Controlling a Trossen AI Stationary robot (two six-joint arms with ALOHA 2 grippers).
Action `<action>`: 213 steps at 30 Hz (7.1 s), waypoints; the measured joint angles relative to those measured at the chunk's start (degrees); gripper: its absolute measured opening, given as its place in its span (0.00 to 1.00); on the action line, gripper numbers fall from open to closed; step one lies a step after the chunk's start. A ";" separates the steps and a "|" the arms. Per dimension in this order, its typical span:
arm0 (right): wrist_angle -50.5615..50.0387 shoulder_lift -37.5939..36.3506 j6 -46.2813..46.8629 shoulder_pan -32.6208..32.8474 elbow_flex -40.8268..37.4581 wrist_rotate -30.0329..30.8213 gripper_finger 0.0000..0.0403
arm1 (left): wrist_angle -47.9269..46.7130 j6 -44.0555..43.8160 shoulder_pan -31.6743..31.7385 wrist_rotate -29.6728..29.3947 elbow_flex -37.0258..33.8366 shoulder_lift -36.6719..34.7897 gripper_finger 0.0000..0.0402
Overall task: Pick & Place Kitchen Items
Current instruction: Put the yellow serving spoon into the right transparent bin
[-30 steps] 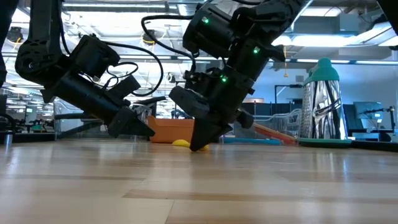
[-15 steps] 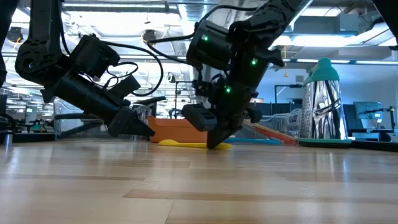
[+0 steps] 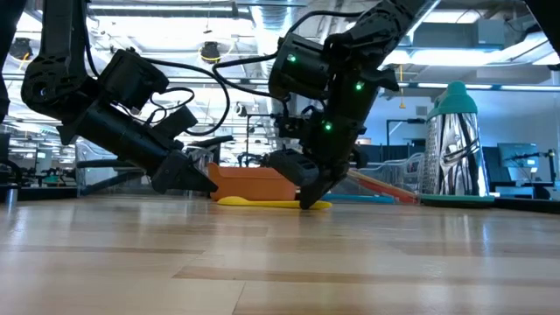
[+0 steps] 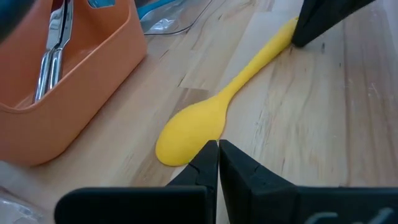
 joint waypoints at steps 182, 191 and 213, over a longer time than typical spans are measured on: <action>45.91 -15.81 -17.90 -8.38 -33.64 -16.81 0.00 | -2.85 0.09 2.62 7.69 -0.06 -12.76 0.01; 44.15 -15.98 -16.39 -8.39 -33.49 -17.27 0.00 | -3.29 -0.51 2.62 7.72 -0.06 -12.74 0.01; 43.89 -15.89 -18.15 -8.15 -33.57 -17.34 0.00 | -7.48 -44.06 6.27 7.72 -0.07 -12.74 0.34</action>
